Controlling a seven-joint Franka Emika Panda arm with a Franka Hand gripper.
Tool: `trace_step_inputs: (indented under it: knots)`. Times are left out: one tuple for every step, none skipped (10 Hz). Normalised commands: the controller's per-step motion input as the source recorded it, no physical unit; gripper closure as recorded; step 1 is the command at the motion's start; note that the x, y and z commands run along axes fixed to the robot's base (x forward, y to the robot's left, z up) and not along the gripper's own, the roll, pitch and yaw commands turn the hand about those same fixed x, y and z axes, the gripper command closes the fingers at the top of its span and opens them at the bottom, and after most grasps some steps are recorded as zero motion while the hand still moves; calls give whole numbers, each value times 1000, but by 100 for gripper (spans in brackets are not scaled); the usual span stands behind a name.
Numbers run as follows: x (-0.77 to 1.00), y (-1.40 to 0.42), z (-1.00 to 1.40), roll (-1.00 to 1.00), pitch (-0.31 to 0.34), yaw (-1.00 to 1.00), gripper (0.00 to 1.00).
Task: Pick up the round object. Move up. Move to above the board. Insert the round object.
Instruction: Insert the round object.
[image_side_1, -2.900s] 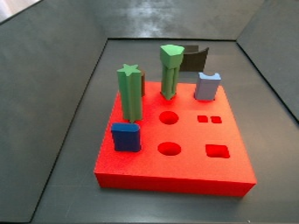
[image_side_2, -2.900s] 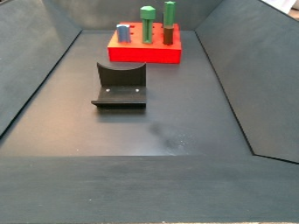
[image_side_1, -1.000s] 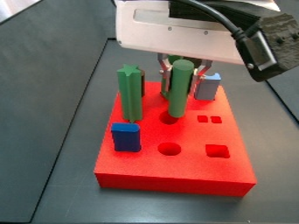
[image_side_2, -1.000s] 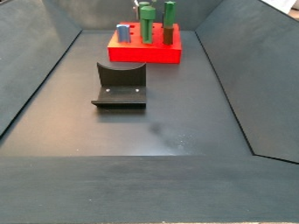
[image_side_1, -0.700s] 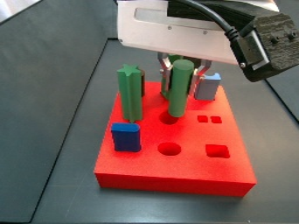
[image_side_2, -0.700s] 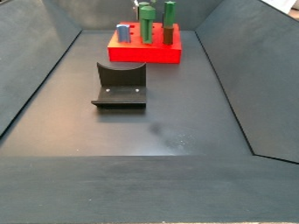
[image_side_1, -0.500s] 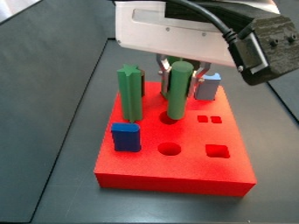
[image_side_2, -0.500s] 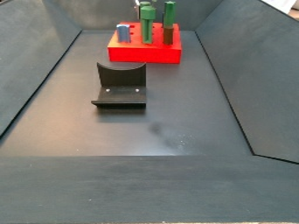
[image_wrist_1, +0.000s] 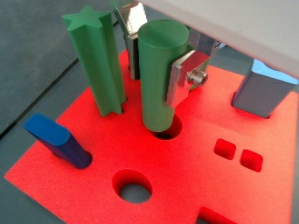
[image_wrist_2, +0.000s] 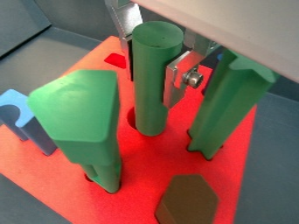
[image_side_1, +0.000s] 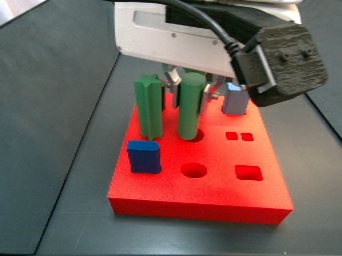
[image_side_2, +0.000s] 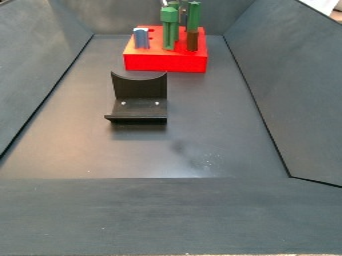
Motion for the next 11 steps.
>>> trace_step_inputs:
  knots:
    - [191, -63, -420, -96, 13, -249, 100]
    - [446, -14, -400, -189, 0, -371, 100]
    - [443, 0, -386, -213, 0, -431, 100]
    - [237, 14, -429, -231, 29, -551, 100]
    - [49, 60, -460, -141, 84, -517, 100]
    - [60, 51, -443, -117, 70, -349, 100]
    - [257, 77, -249, -119, 50, -203, 100]
    - [0, 14, 0, -40, -4, 0, 100]
    - [0, 0, 0, 0, -40, 0, 100]
    - [0, -20, -629, 0, -230, 0, 100]
    - [0, -97, -146, 57, -69, 9, 100]
